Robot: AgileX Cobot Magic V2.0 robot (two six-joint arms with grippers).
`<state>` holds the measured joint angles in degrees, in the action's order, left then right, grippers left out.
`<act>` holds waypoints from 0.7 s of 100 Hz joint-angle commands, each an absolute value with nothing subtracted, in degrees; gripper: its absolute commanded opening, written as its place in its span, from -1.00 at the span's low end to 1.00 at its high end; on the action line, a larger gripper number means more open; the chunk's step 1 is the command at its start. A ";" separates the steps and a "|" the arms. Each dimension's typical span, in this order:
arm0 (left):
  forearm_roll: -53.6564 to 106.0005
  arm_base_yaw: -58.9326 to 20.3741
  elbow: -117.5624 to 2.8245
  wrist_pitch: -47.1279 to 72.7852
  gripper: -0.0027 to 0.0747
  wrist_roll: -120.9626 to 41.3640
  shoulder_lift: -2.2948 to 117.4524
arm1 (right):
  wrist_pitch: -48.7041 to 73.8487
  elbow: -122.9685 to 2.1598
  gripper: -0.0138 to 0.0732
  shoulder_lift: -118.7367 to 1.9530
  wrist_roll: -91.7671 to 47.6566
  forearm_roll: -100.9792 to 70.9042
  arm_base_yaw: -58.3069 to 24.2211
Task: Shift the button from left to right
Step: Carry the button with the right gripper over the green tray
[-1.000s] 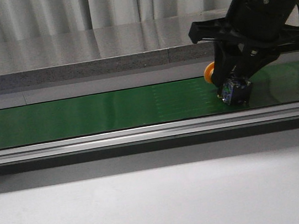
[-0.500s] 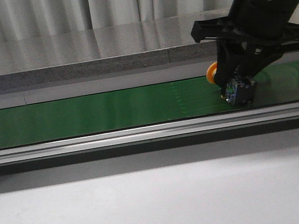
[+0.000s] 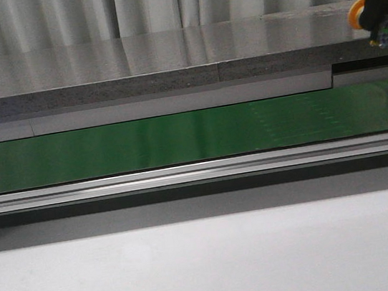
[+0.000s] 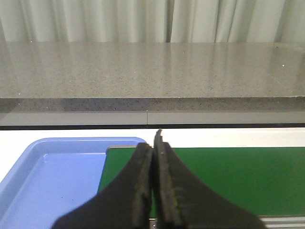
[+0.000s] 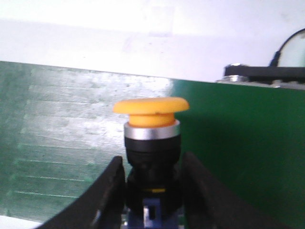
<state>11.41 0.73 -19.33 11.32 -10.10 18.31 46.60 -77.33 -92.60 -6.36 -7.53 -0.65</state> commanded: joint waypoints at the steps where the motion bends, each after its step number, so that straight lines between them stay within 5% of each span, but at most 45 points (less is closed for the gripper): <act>1: 12.05 0.27 -20.90 6.46 -0.98 -10.16 18.67 | 46.42 -80.83 -0.19 -89.80 -10.46 -7.32 2.85; 40: 12.05 0.27 -20.90 6.46 -0.98 -10.16 18.67 | 45.96 -81.74 -0.19 -91.39 -18.09 -7.26 19.77; 70: 12.05 0.27 -20.90 6.46 -0.98 -10.16 18.67 | 40.91 -81.74 -0.19 -98.66 -22.54 -7.16 23.77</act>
